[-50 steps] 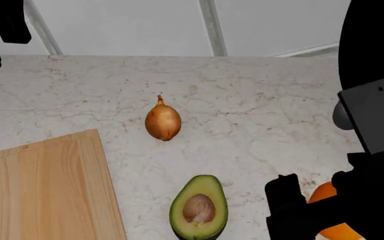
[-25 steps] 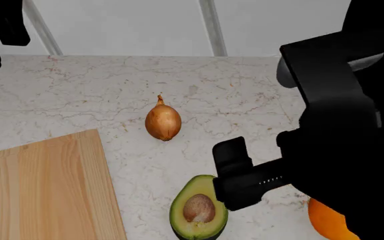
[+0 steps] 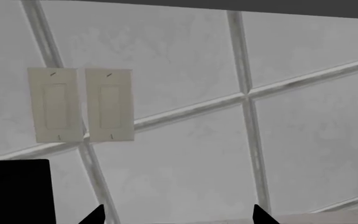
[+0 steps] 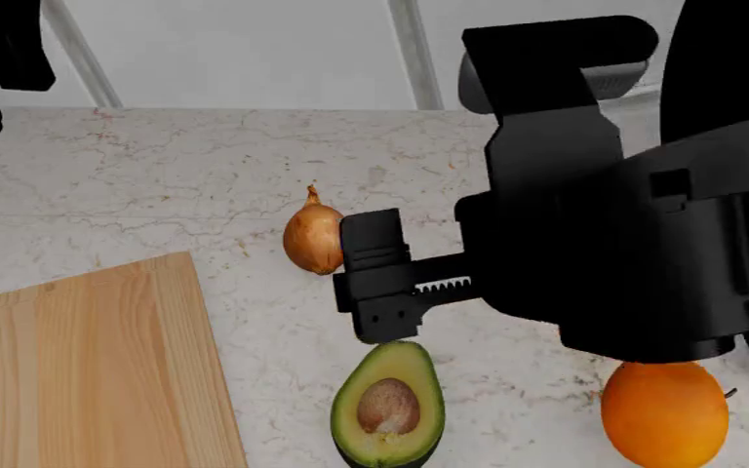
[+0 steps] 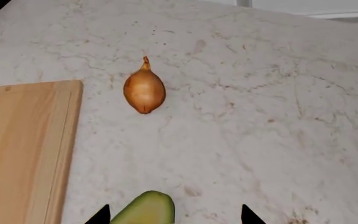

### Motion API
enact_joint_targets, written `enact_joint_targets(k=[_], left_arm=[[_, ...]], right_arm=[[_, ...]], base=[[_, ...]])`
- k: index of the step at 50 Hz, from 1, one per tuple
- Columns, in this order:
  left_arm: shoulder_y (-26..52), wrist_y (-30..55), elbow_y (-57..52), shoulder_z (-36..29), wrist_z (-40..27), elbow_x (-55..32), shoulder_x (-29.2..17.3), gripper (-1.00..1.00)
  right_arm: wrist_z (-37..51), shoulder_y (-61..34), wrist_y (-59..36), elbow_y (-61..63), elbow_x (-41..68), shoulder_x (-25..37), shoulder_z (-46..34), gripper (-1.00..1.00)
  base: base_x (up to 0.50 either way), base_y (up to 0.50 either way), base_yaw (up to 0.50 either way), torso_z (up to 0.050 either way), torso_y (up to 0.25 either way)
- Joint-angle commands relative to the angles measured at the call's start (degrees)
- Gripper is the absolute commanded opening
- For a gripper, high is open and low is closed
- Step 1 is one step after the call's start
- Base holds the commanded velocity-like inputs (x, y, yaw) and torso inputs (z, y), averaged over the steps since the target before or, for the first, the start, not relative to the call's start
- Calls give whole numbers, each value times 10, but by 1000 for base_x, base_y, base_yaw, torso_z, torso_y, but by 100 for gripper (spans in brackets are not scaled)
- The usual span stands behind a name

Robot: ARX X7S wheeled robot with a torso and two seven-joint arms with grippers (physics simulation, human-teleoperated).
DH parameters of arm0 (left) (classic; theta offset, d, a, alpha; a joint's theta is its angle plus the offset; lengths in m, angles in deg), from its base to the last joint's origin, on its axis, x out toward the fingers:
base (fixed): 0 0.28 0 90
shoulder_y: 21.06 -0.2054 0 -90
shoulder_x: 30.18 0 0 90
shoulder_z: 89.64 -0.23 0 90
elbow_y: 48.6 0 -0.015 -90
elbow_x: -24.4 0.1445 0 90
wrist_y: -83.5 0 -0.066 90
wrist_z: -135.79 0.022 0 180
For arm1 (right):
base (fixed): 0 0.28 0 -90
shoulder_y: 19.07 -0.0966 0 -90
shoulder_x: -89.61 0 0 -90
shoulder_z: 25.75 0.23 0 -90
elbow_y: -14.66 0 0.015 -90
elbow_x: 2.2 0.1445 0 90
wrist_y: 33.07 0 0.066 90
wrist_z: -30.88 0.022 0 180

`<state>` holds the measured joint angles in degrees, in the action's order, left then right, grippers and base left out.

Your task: Clear the non-vegetable object off the cutting board and place the vegetables onto it.

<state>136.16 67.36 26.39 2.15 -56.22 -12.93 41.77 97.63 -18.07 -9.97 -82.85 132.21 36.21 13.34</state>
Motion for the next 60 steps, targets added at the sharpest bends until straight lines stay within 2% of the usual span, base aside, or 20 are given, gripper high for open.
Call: enact_joint_targets(k=[1,15,28,29,32,60], left_arm=[[-10,-5,-1,6,-1,-4,-2,100],[-19,-17,3,9,1,-7,-6,100],[-22,-23,6,9,0,-8,-11,100],[-22,-24,7,9,0,-8,-11,100],[-24,-25,7,7,0,-9,-12,100],[-21,-25,8,4,-7,-16,-14,100]], right_arm=[[10,-7,15,-41,8,-40,-27,100],[-41,4,-2,-91,-43,-74,-42,100],[-66,31,9,-92,-55,-78,-41,100],[-81,22,-16,-92,-79,-82,-50,100],[-79,35,8,-94,-66,-78,-40,100],[-73,109,35,-42,-40,-54,-50,100]], base=[[0,0,0,0,0],[0,0,0,0,0],[0,0,0,0,0],[0,0,0,0,0],[0,0,0,0,0],[0,0,0,0,0]])
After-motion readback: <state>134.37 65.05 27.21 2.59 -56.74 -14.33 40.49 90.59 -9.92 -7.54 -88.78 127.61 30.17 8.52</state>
